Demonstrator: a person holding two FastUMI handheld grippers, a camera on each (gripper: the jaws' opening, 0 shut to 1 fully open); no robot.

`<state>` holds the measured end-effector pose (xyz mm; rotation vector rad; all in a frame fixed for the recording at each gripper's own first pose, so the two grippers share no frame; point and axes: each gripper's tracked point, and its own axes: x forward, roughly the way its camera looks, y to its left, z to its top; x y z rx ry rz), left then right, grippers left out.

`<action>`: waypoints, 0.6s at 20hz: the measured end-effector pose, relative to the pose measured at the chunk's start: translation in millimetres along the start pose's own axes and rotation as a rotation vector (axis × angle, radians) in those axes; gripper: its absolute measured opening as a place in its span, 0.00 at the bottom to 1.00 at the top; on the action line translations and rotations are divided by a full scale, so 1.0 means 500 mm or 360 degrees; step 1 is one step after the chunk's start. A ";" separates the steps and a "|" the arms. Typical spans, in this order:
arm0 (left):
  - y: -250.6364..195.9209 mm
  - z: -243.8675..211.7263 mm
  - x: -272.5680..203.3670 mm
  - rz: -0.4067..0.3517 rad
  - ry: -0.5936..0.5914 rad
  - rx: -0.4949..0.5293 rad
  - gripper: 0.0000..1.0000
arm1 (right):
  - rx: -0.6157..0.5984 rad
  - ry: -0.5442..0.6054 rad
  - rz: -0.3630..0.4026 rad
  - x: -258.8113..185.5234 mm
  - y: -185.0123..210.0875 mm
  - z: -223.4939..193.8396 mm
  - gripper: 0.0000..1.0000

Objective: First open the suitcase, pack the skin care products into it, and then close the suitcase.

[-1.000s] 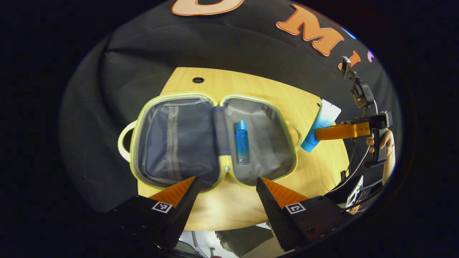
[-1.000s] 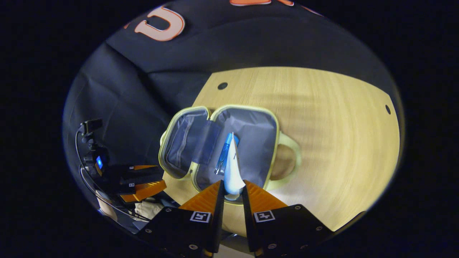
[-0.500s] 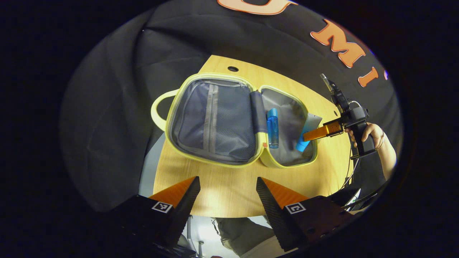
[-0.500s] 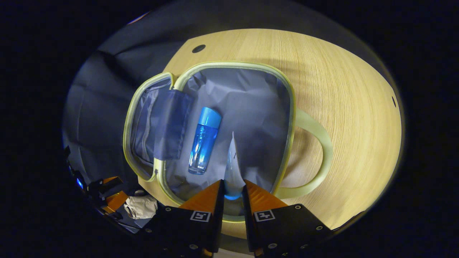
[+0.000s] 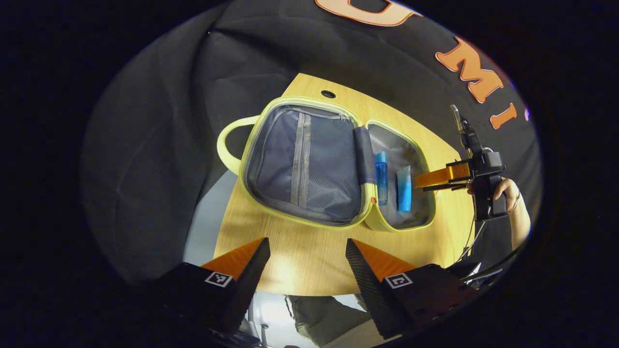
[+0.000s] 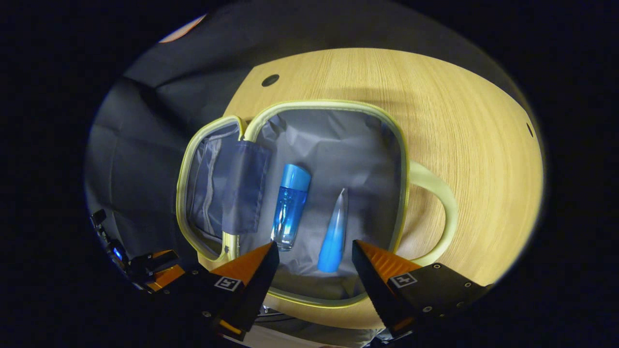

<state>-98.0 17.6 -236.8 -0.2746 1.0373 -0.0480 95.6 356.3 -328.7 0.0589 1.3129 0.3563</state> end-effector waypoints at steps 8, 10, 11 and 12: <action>0.138 0.180 -0.014 -0.0083 -0.0187 0.0034 0.98 | 0.0061 -0.0263 -0.0011 -0.095 0.066 -0.026 0.96; 0.203 0.239 -0.005 -0.0074 -0.0275 -0.0025 0.98 | 0.0083 -0.0310 -0.0004 -0.116 0.076 -0.029 0.96; 0.227 0.256 0.006 -0.0082 -0.0300 -0.0054 0.96 | 0.0092 -0.0323 -0.0006 -0.125 0.076 -0.030 0.96; 0.249 0.268 0.017 -0.0089 -0.0315 -0.0085 0.98 | 0.0104 -0.0332 -0.0009 -0.132 0.076 -0.032 0.96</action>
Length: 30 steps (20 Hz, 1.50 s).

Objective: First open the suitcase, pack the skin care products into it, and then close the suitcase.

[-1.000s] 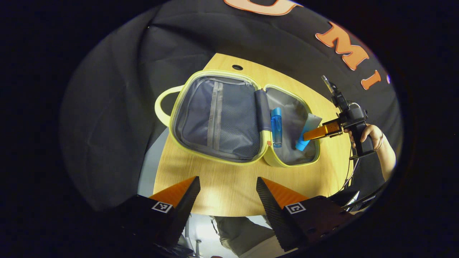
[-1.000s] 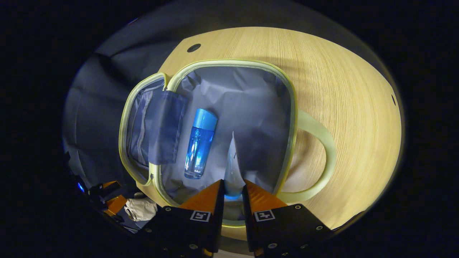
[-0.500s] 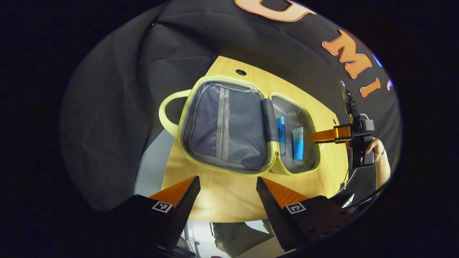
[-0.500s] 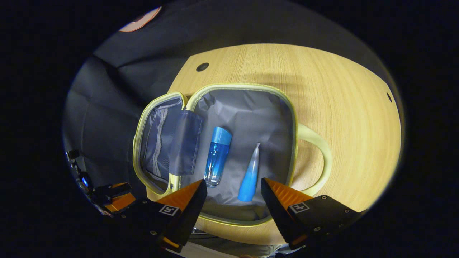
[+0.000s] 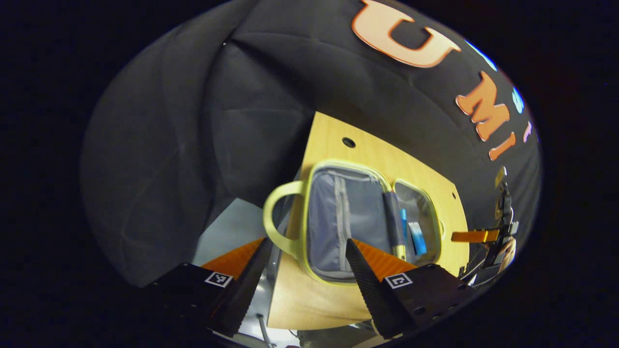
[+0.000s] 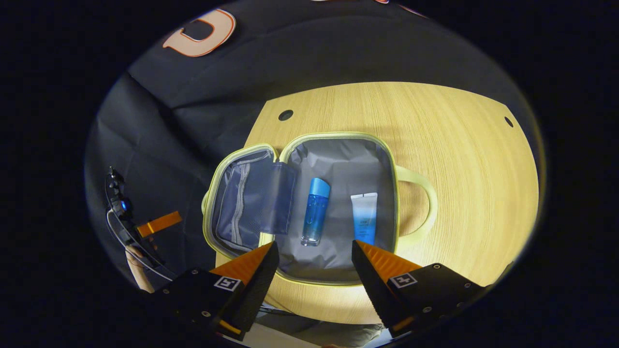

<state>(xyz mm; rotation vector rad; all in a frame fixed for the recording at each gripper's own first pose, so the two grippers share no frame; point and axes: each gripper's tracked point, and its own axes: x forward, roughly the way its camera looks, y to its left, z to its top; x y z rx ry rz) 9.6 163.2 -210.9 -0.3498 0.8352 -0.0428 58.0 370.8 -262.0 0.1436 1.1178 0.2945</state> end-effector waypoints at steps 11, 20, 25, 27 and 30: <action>0.123 -0.020 0.193 -0.0128 0.0109 -0.0356 0.97 | 0.0173 -0.0048 -0.0110 -0.057 -0.067 -0.047 0.96; 0.072 -0.061 0.222 -0.0210 0.0271 -0.0525 0.14 | 0.0227 -0.0073 -0.0131 -0.061 -0.088 -0.071 0.96; -0.003 0.043 0.127 -0.0008 0.0128 -0.0046 0.06 | 0.0230 -0.0180 -0.0140 -0.079 -0.113 -0.041 0.96; -0.061 0.084 0.082 0.0022 0.0057 0.0115 0.06 | 0.0220 -0.0222 -0.0123 -0.090 -0.124 -0.027 0.96; -0.161 0.136 0.016 0.0032 -0.0033 0.0222 0.06 | 0.0143 -0.0306 -0.0174 -0.116 -0.166 -0.001 0.96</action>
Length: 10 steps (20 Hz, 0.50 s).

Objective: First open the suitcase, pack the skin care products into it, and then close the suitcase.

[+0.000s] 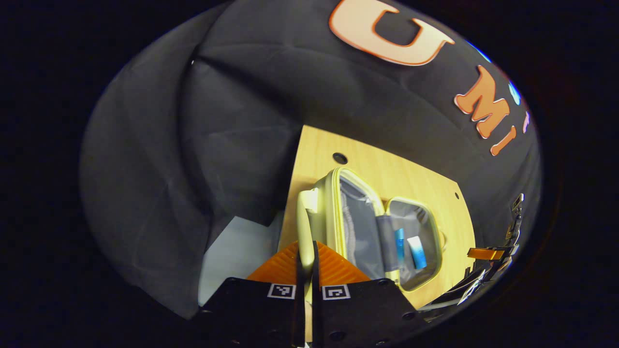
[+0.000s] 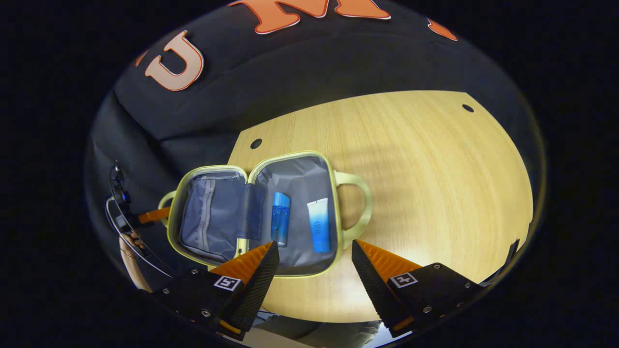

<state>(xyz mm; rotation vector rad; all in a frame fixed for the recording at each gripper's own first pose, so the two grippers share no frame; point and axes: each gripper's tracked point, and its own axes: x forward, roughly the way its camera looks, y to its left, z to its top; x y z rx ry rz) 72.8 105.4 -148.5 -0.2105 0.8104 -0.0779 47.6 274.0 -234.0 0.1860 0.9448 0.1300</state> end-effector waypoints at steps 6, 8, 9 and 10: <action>-0.209 0.047 -0.090 0.0191 -0.0127 0.0339 0.05 | -0.0027 -0.0145 0.0099 -0.082 -0.089 0.072 0.96; -0.259 0.056 -0.104 0.0330 -0.0145 0.0496 0.06 | -0.0073 -0.0215 0.0073 -0.104 -0.142 0.096 0.96; -0.305 0.058 -0.105 0.0398 -0.0155 0.0578 0.06 | -0.0119 -0.0274 0.0029 -0.119 -0.183 0.115 0.96; -0.337 0.060 -0.103 0.0429 -0.0167 0.0622 0.07 | -0.0145 -0.0309 -0.0003 -0.134 -0.215 0.127 0.96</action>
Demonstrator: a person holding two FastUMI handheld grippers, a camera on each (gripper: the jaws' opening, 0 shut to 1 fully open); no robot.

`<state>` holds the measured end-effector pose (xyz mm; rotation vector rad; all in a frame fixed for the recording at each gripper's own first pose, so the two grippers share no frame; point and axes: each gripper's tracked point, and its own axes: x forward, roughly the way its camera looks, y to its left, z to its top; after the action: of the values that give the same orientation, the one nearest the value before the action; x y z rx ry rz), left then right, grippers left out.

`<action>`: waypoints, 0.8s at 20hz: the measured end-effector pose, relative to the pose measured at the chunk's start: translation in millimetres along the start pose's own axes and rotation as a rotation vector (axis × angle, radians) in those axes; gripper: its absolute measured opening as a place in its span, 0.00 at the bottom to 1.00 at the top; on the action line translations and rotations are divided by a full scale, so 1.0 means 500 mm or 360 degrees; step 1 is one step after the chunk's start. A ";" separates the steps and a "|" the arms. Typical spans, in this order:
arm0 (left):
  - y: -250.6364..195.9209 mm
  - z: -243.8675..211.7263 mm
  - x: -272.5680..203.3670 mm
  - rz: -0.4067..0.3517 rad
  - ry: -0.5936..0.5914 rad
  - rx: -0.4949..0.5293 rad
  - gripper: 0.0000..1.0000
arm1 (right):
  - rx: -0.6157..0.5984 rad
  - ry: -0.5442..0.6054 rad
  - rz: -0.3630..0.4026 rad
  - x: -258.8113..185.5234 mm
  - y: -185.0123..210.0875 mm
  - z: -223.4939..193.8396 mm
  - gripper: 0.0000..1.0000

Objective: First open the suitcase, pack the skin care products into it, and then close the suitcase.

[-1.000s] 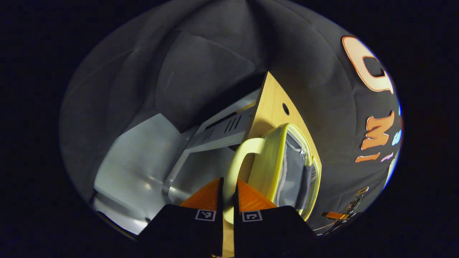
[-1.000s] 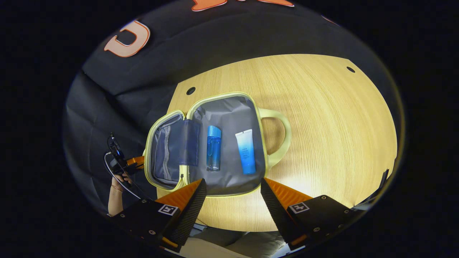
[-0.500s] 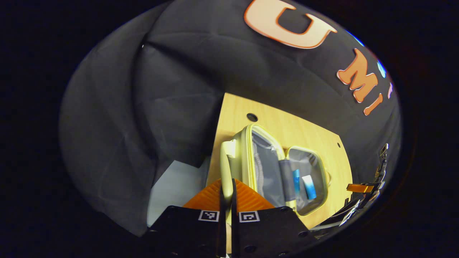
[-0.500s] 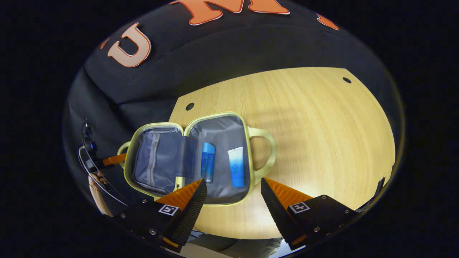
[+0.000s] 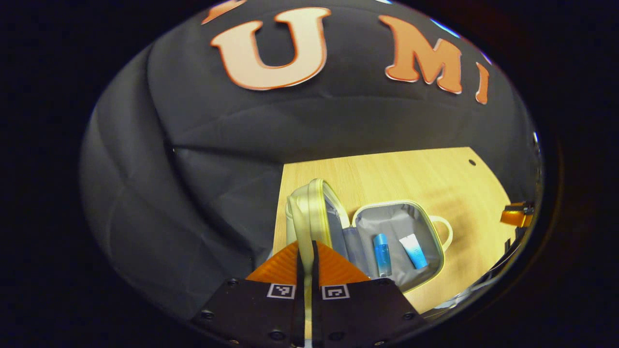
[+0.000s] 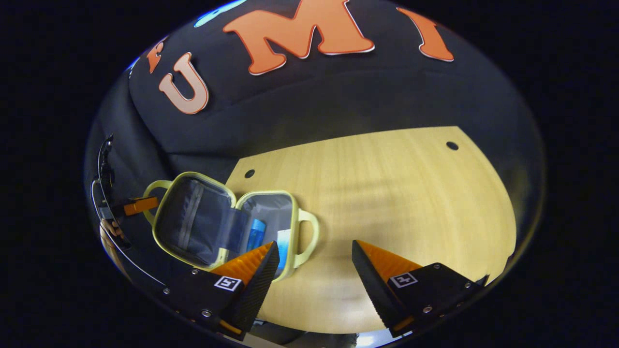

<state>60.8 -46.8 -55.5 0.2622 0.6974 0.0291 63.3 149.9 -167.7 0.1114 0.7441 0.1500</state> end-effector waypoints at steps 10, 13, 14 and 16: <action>-0.399 0.077 0.006 -0.0032 -0.0058 0.0293 0.06 | 0.0034 -0.0028 -0.0056 -0.076 -0.229 0.001 0.96; -0.565 0.050 0.068 -0.0183 -0.0007 0.0305 0.06 | 0.0048 -0.0017 -0.0092 -0.085 -0.284 -0.004 0.96; -0.620 0.028 0.091 -0.0240 0.0042 0.0283 0.06 | 0.0063 -0.0010 -0.0105 -0.088 -0.301 -0.009 0.96; -0.703 -0.017 0.126 -0.0314 0.0134 0.0238 0.06 | 0.0089 0.0010 -0.0115 -0.087 -0.323 -0.020 0.96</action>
<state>82.5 -377.7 -188.9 0.3356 0.8081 -0.2019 40.4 -15.8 -171.0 0.1371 0.7580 0.0605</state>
